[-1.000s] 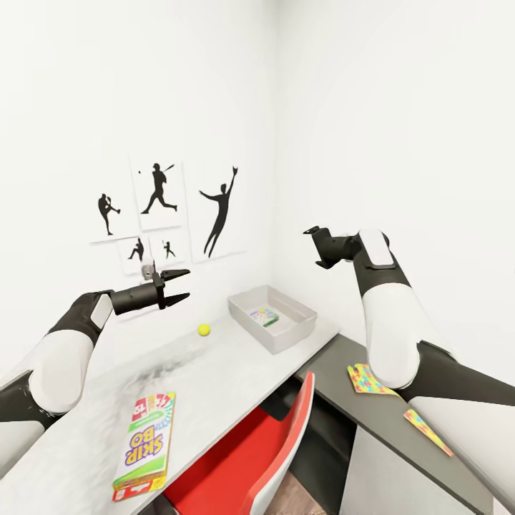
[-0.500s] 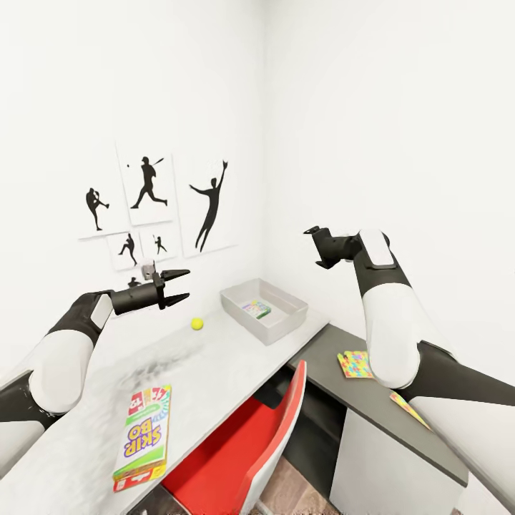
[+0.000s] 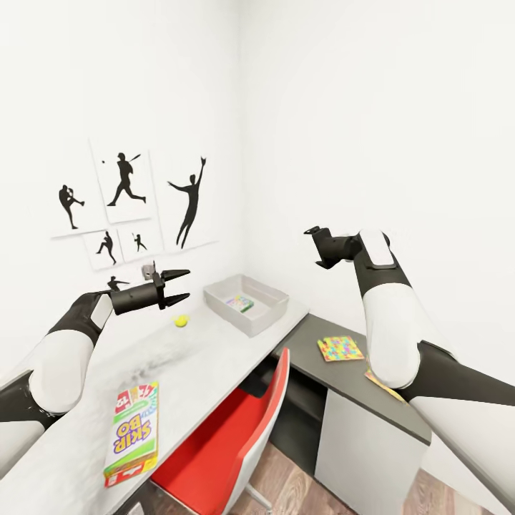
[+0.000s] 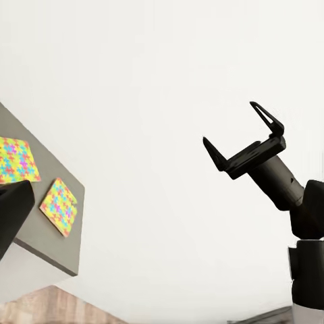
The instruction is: Put all the toys in the child's room - the three board games (two on the bed and one on the table), the two jigsaw puzzles on the table, and the tennis ball on the table - inside the toy box on the table in the child's room.
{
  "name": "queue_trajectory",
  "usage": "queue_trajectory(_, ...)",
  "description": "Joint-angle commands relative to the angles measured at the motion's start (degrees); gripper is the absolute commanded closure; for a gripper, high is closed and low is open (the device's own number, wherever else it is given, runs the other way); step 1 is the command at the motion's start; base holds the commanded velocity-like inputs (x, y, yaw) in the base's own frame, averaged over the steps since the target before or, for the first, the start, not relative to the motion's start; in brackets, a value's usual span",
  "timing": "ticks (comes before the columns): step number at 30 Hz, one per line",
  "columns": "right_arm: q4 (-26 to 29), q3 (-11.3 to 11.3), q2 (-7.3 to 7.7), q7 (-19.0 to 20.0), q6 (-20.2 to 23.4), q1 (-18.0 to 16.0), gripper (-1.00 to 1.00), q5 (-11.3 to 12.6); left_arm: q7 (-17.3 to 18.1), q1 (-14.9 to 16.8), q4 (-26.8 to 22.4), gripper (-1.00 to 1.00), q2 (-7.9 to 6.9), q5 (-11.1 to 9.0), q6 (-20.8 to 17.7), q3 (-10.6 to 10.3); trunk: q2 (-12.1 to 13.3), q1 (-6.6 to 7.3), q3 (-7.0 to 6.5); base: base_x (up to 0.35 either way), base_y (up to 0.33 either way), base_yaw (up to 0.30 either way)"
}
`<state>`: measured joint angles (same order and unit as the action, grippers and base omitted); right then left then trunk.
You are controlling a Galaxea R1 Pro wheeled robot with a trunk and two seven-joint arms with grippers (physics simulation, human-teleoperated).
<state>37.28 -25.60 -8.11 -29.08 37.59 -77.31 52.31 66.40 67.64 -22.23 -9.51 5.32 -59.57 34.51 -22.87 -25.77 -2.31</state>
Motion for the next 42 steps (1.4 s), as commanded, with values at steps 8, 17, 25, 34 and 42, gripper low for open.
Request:
queue_trajectory(8, 0.07, -0.24, -0.06, -0.54, 0.10, 0.01, -1.00, 0.64, 0.39, 0.04, -0.01, -1.00, 0.10, 0.57, -0.43, 0.31, -0.05, -0.01, 0.05, -0.038, 0.019, -0.275)
queue_trajectory(17, 0.07, -0.24, -0.06, -0.54, 0.19, 0.12, -1.00, 0.68, 0.39, 0.04, -0.01, -1.00, 0.10, 0.57, -0.43, 0.23, -0.05, -0.01, 0.05, -0.087, 0.001, -0.277)
queue_trajectory(25, 0.07, -0.24, -0.02, -0.54, 0.28, 0.14, -1.00, 0.68, 0.39, 0.04, -0.01, -1.00, 0.11, 0.57, -0.38, 0.27, -0.05, -0.01, 0.05, -0.111, 0.005, -0.277)
queue_trajectory(34, 0.07, -0.33, 0.03, -0.54, 0.29, 0.22, -1.00, 0.68, 0.39, 0.04, -0.01, -1.00, 0.14, 0.57, -0.37, 0.21, -0.05, -0.01, 0.05, -0.108, 0.018, -0.278)
queue_trajectory(42, -0.05, -0.33, 0.03, -0.54, 0.29, 0.23, -1.00, 0.66, 0.39, 0.04, -0.01, -1.00, 0.11, 0.57, -0.36, 0.24, -0.05, -0.01, 0.05, -0.023, 0.002, -0.278)
